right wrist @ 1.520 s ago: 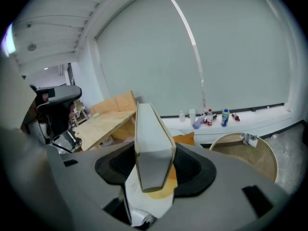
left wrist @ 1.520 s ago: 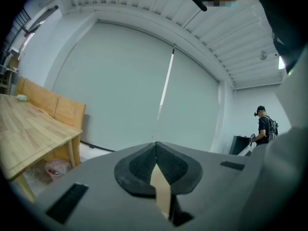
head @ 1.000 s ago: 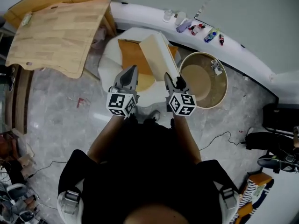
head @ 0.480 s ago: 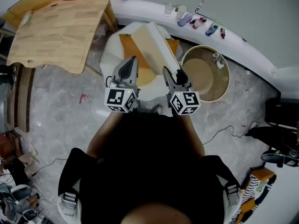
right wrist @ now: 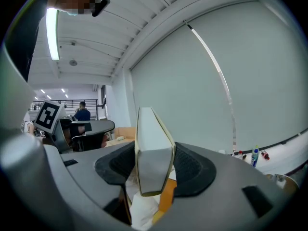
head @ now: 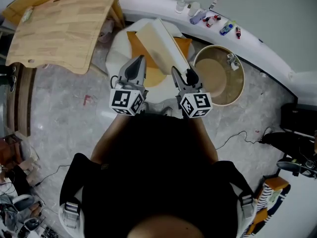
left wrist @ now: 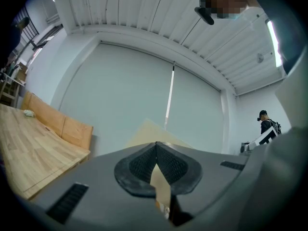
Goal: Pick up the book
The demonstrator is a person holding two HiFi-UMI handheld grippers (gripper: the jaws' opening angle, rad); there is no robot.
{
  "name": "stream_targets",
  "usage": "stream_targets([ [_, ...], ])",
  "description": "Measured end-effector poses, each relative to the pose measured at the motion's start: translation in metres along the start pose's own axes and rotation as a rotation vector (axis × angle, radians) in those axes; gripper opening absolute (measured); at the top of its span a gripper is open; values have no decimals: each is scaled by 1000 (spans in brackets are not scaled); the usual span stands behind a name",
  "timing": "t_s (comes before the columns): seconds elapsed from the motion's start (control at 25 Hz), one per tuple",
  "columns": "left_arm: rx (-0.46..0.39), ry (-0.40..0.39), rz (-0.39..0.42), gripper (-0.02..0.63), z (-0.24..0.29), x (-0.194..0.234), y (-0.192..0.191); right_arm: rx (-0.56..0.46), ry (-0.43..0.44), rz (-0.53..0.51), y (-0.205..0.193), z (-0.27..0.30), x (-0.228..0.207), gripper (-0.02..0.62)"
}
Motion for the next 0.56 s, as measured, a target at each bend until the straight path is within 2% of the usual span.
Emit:
stream_targets([
  [0.56,51,0,-10,8,13,1,-20,20,11,10,-11,-2,-8,238],
])
Point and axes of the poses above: the fingertips, and each gripper's own axes: z forward along the fingers, x to its left, y out of its top, the point moved 5 cm from there along -z, backward along the fingers, and after that the axes turned 15 degrees about -z, right-handed, at the moved point
